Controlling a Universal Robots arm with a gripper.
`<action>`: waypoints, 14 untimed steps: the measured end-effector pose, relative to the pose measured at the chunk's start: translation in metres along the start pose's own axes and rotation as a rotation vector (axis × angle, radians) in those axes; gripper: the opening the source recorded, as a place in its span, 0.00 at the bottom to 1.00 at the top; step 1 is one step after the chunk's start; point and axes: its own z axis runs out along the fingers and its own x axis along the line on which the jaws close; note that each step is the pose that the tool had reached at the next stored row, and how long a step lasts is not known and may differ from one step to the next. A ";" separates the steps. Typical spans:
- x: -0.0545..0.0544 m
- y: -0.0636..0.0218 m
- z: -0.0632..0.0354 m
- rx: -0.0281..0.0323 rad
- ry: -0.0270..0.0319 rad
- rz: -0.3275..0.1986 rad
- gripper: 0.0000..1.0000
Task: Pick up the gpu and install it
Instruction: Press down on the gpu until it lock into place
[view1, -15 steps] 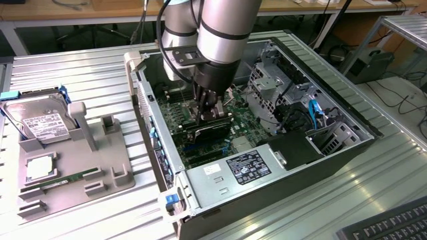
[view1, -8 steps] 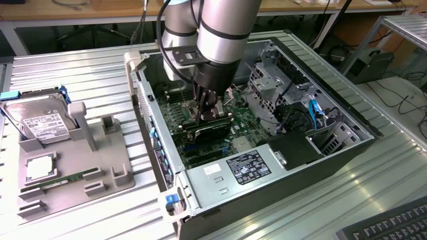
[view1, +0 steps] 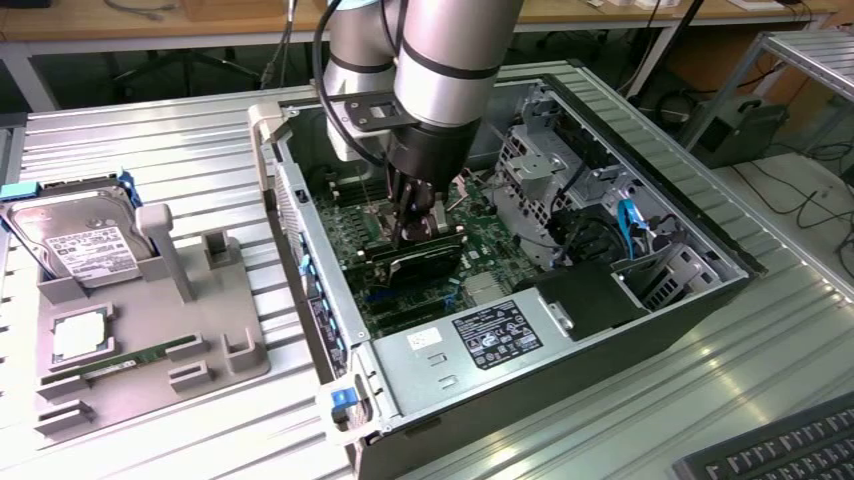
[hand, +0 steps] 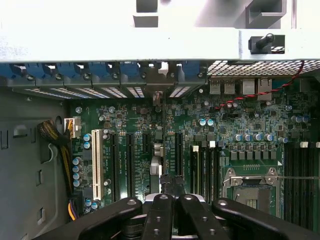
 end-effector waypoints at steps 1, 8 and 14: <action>0.000 0.0000 0.0002 0.0000 0.0003 0.000 0.11; 0.000 0.0004 0.0109 0.0049 0.0002 0.000 0.11; 0.002 0.0032 0.0146 0.0099 0.0002 0.000 0.11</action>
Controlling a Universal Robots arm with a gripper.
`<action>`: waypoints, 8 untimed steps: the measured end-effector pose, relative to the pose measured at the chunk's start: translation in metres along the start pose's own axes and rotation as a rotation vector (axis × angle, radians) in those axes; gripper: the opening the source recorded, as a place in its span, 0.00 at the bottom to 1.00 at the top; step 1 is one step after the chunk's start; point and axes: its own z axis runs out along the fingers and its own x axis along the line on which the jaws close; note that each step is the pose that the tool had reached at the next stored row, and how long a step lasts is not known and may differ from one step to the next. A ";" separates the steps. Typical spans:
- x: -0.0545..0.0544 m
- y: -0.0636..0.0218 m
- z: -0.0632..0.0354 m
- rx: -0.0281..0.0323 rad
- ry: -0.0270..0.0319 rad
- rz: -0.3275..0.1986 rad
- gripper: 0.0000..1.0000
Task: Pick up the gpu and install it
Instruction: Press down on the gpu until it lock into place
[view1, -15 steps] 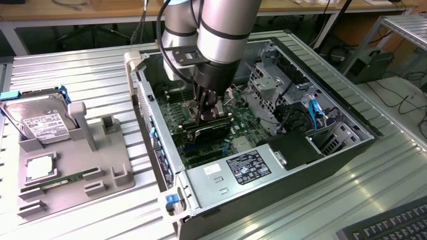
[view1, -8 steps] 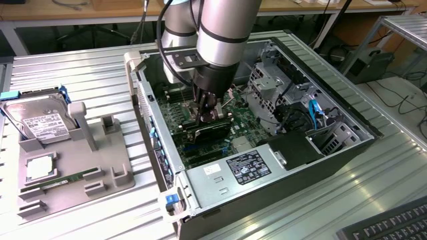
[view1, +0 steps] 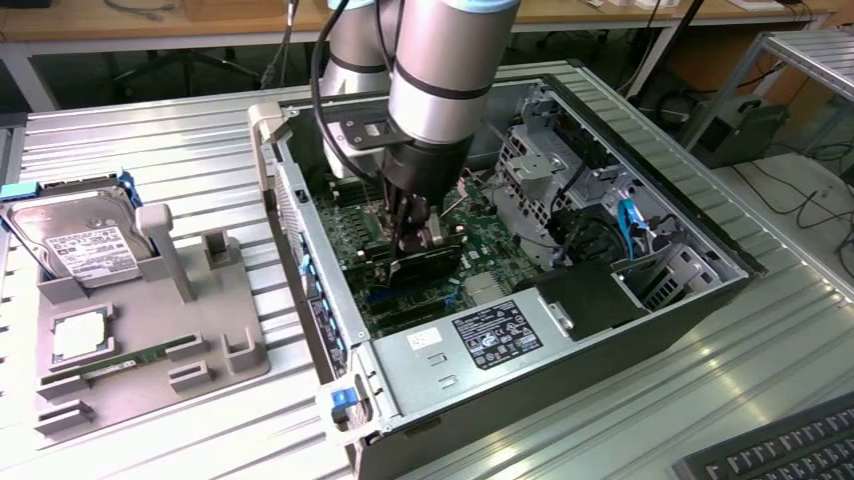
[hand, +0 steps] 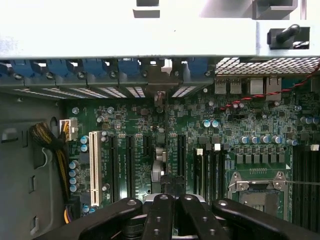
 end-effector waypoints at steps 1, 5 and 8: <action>0.000 0.0000 0.0004 0.0000 0.0000 0.000 0.11; 0.002 0.0001 0.0039 -0.0002 0.0004 0.000 0.11; 0.003 0.0002 0.0086 0.0001 0.0000 0.000 0.11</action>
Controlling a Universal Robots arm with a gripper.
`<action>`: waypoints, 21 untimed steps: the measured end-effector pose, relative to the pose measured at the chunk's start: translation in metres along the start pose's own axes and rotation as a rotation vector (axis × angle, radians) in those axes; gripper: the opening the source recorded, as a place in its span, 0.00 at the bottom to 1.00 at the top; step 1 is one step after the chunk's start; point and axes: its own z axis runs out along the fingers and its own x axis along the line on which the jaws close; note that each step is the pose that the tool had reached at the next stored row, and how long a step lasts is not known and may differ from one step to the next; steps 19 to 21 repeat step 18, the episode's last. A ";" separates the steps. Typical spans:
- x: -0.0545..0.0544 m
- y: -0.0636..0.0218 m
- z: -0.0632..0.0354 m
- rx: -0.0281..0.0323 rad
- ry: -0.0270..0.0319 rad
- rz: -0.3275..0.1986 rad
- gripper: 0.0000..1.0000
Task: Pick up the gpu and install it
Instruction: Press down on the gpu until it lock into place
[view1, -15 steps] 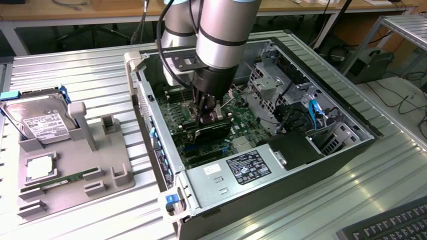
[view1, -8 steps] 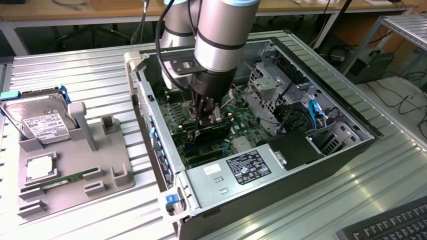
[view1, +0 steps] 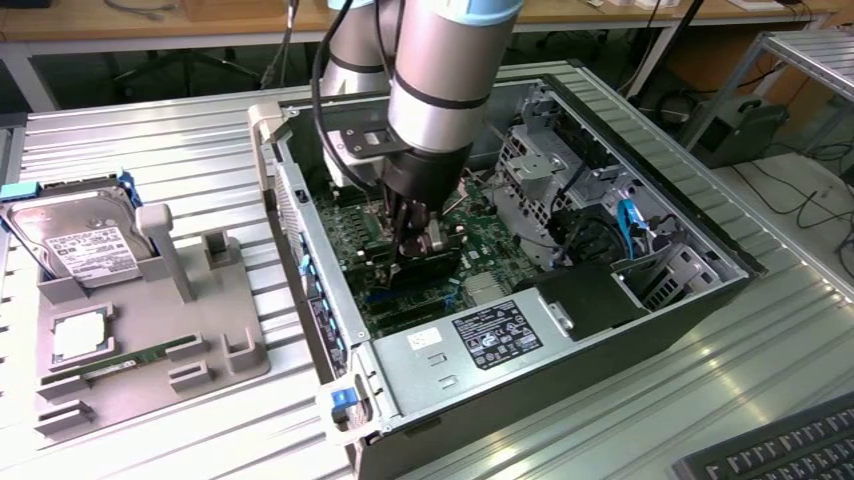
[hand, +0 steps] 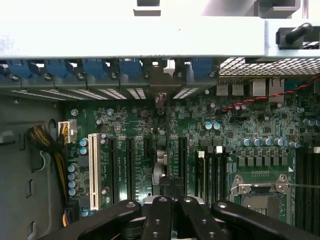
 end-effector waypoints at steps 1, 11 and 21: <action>0.000 0.0002 0.0009 -0.0006 0.0014 0.000 0.11; 0.000 0.0012 -0.0213 0.0002 -0.0004 0.000 0.11; 0.000 0.0012 -0.0214 0.0000 -0.0001 0.000 0.11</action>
